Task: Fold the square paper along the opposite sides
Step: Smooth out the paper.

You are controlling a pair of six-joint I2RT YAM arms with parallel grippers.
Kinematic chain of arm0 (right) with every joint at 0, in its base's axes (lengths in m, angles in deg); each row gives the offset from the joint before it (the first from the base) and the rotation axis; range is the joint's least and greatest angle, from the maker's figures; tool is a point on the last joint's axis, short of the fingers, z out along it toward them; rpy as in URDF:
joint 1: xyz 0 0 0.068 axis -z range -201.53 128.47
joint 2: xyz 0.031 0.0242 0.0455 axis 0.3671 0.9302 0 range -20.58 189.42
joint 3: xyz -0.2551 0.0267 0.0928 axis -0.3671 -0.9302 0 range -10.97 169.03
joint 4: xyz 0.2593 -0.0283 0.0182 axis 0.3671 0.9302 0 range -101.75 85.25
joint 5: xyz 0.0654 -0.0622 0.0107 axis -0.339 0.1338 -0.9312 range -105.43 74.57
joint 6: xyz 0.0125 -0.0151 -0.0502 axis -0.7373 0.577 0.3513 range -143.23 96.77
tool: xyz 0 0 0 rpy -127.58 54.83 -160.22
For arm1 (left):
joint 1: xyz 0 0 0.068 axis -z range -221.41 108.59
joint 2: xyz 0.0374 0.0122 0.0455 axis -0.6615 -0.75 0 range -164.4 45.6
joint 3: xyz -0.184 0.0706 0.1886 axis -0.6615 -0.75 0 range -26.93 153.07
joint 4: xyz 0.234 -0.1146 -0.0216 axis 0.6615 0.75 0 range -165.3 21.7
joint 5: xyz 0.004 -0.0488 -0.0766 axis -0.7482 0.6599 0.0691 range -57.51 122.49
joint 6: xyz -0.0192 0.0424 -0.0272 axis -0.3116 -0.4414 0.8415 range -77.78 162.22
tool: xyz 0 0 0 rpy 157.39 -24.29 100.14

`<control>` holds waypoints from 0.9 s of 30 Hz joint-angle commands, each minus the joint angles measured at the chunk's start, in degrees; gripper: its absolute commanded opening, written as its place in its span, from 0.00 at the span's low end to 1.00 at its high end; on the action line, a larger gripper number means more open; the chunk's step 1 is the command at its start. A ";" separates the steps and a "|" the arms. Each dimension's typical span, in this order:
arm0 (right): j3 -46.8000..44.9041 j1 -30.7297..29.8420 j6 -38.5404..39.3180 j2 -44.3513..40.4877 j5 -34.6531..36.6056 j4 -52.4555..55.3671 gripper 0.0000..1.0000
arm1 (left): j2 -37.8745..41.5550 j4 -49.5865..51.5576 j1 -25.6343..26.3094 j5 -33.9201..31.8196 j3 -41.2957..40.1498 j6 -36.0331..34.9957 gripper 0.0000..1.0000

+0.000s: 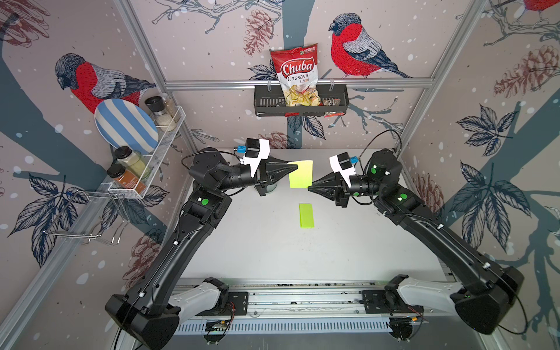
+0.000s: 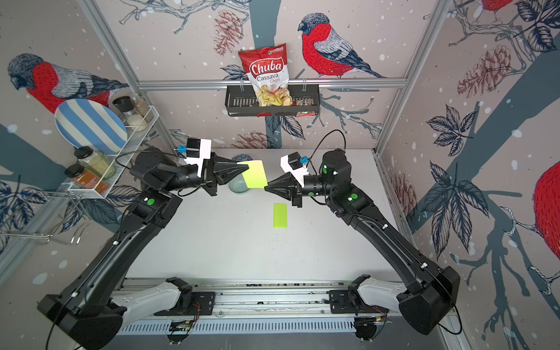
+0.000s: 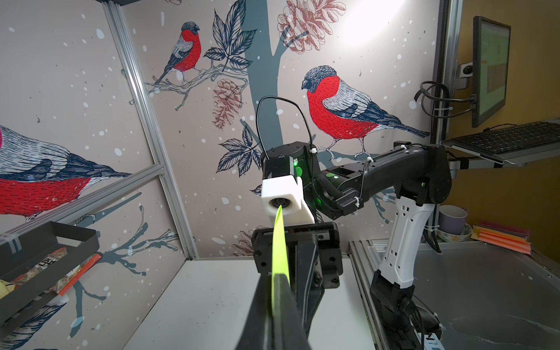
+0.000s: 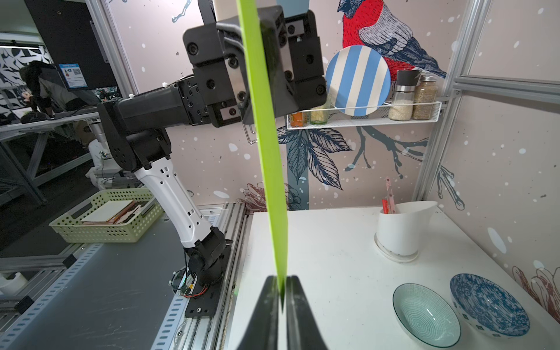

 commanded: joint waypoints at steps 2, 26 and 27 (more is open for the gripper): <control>-0.09 0.10 -0.32 0.07 1.01 -0.87 0.00 | -0.11 -2.38 -0.05 -0.15 0.34 -0.31 0.00; -14.74 6.58 -8.74 -18.49 50.86 -3.49 1.00 | -5.55 -18.27 -0.01 -3.50 -11.08 11.33 0.00; -14.97 7.66 -9.60 -19.73 53.40 -3.97 1.00 | -6.83 -21.10 0.20 -3.94 -12.71 13.53 0.00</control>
